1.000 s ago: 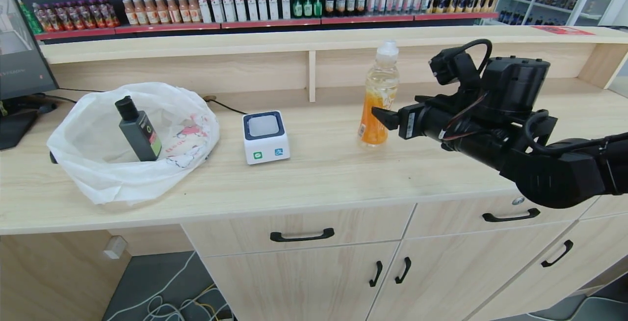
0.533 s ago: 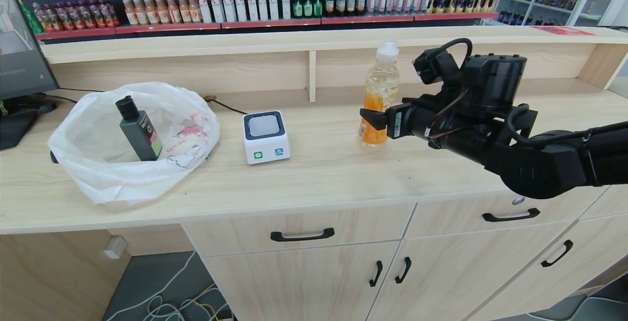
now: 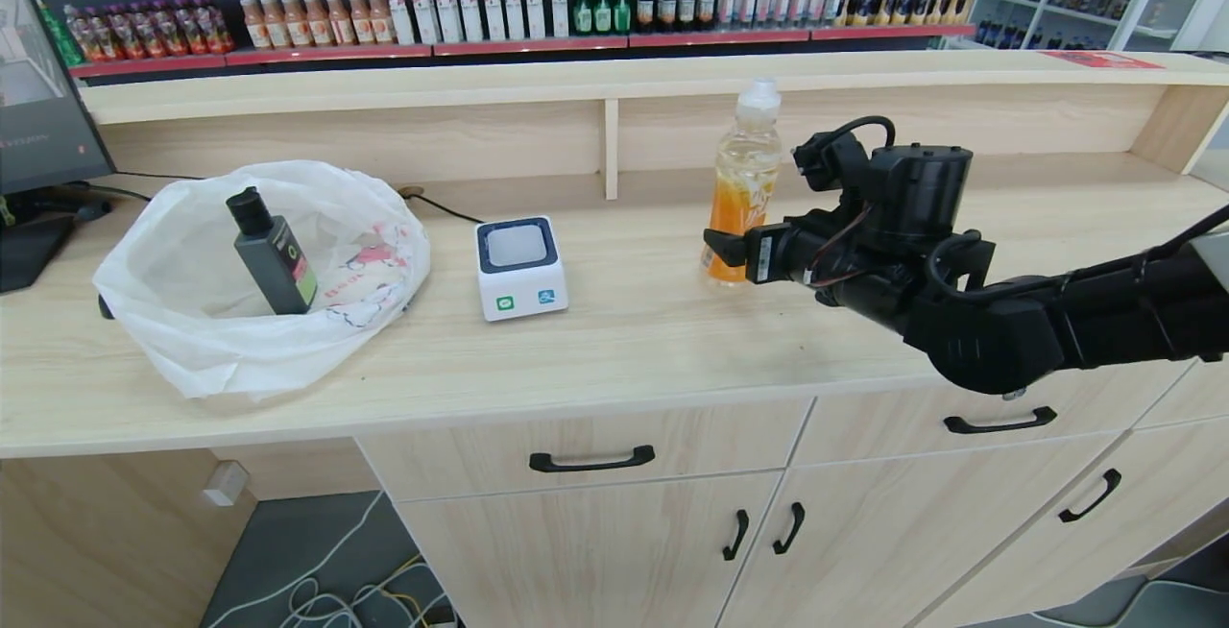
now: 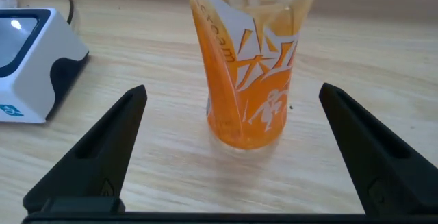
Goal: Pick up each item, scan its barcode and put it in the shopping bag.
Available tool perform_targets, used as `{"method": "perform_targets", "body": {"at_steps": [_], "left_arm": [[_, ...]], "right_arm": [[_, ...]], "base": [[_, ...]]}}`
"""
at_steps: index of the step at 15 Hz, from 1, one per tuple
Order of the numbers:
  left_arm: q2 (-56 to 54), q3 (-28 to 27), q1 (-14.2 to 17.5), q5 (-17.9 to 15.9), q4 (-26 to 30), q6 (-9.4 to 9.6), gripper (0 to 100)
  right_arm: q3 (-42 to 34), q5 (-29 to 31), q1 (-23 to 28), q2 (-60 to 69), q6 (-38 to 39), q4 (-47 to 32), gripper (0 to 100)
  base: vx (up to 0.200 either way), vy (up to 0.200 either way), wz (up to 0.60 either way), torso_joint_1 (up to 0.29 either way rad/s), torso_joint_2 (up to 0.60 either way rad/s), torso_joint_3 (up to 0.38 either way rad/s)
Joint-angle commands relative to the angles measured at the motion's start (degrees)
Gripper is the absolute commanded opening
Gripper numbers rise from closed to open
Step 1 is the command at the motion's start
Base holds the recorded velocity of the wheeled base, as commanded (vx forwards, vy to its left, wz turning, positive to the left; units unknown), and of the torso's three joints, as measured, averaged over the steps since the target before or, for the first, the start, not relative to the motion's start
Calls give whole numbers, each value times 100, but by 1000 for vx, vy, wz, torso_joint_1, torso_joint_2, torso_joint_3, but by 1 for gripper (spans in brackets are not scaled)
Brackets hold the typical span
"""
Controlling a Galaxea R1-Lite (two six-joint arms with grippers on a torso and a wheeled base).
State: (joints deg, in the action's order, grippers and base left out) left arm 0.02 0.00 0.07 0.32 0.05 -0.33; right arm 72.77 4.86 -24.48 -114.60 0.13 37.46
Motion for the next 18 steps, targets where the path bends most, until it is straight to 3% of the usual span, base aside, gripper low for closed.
{"method": "perform_targets", "body": {"at_steps": [1,18], "left_arm": [[-2,0,1,3,-5,-2,100],[-2,0,1,3,4,-2,100]], "right_arm": [[159,6,5,-229,22,16,100],[1310,41,119,-1117,22,209,100]], "base": [[0,0,0,0,0,0],[0,0,0,0,0,0]]}}
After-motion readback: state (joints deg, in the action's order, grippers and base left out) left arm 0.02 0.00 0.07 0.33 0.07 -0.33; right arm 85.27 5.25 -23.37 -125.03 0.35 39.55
